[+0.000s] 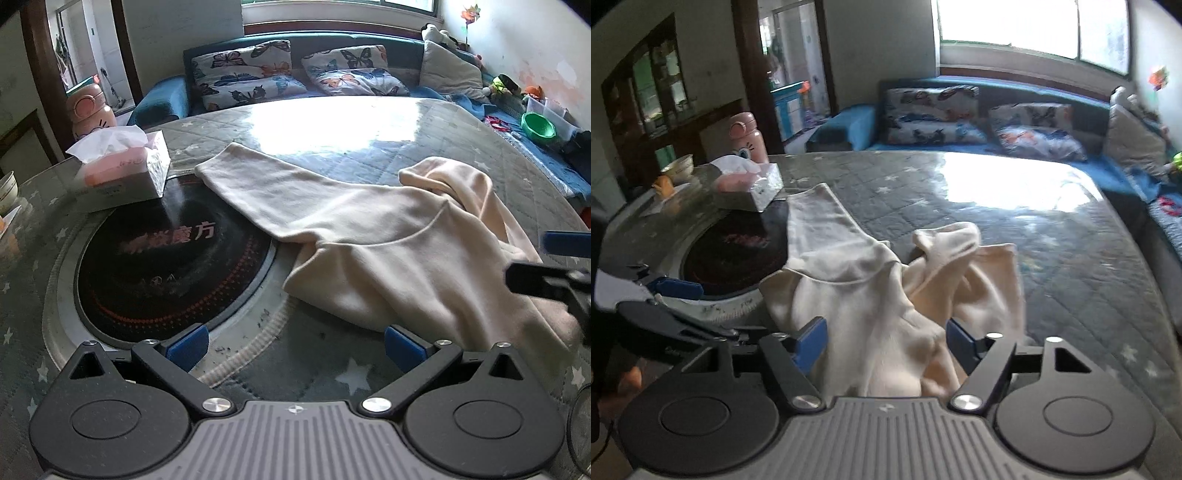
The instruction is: Fold clothes
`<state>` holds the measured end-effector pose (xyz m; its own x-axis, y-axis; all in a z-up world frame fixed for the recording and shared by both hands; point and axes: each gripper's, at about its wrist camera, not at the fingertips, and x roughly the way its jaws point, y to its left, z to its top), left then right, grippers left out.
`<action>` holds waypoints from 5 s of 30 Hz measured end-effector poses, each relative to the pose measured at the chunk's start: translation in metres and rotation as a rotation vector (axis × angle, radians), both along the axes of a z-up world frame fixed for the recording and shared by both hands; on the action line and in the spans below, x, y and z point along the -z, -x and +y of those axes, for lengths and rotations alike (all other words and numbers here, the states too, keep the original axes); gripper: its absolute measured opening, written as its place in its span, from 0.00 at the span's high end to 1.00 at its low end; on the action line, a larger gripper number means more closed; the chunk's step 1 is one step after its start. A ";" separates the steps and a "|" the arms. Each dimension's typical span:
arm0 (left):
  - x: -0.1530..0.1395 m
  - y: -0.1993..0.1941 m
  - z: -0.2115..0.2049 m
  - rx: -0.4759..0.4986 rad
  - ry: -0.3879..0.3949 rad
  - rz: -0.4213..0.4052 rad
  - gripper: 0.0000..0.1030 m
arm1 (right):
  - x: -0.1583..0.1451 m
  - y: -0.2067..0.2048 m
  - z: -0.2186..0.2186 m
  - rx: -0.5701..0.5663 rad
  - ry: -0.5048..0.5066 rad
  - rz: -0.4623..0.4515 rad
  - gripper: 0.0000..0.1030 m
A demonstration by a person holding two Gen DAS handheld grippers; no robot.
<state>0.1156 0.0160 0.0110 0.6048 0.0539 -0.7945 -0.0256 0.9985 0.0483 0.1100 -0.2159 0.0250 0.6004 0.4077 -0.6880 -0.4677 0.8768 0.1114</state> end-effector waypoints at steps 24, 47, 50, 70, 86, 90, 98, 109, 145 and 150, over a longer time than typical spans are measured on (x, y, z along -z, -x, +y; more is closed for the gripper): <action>-0.054 0.004 0.040 -0.093 -0.003 -0.147 0.00 | -0.005 0.030 0.061 -0.306 0.084 -0.084 0.91; -0.027 0.005 0.006 0.244 0.155 -0.142 0.02 | -0.022 0.109 0.075 -0.598 -0.048 0.063 0.81; -0.019 0.005 0.016 0.259 0.169 -0.112 0.03 | -0.032 0.082 0.047 -0.473 -0.038 0.028 0.80; -0.005 0.006 0.023 0.296 0.169 -0.003 0.31 | 0.027 -0.049 -0.003 0.015 -0.074 0.146 0.75; -0.017 0.033 0.063 0.231 0.187 -0.087 0.95 | 0.000 0.006 -0.022 0.095 0.148 -0.075 0.96; -0.023 0.052 0.092 0.134 0.167 -0.126 0.97 | 0.001 0.032 -0.049 0.180 0.215 -0.101 0.96; -0.019 0.104 0.160 -0.052 0.129 -0.096 0.97 | 0.019 0.079 -0.092 0.275 0.217 0.021 0.96; -0.024 0.116 0.181 -0.075 0.100 -0.017 0.55 | -0.001 0.082 -0.108 0.259 0.156 0.059 0.83; 0.024 -0.092 0.055 0.259 0.145 -0.018 0.66 | 0.049 -0.067 -0.012 0.071 0.079 0.129 0.73; 0.022 -0.091 0.051 0.289 0.111 -0.049 0.93 | 0.050 -0.073 -0.008 0.060 0.077 0.134 0.78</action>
